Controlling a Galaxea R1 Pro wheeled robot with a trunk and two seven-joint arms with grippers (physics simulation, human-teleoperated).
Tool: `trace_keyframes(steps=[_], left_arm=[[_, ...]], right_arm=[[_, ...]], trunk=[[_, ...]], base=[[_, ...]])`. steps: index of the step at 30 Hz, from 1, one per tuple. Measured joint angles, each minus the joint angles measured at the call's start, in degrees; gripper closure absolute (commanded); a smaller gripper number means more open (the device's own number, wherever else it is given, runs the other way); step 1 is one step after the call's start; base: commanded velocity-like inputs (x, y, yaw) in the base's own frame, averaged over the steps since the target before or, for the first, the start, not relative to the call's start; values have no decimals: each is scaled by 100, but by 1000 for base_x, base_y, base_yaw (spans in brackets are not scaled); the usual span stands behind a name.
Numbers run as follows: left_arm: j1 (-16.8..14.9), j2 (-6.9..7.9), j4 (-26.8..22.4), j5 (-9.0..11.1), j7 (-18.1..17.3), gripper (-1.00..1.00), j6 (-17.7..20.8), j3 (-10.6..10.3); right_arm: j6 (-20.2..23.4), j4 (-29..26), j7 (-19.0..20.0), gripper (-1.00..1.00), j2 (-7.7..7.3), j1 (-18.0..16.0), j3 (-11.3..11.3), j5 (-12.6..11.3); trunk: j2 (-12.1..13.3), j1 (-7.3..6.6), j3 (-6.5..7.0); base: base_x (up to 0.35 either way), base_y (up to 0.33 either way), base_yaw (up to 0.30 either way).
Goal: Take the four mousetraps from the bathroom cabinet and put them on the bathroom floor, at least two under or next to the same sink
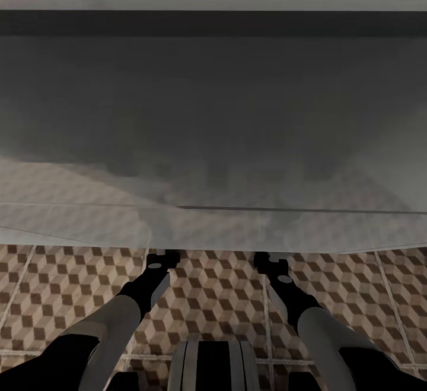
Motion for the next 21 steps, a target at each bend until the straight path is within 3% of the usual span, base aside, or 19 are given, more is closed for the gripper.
trace_keyframes(steps=[21], left_arm=[[-1, 15, 14, 62, -268, 100, -24, 39]], right_arm=[[-22, 47, -10, 100, 65, -2, -18, -14]], trunk=[[0, 0, 0]], base=[[0, 0, 0]])
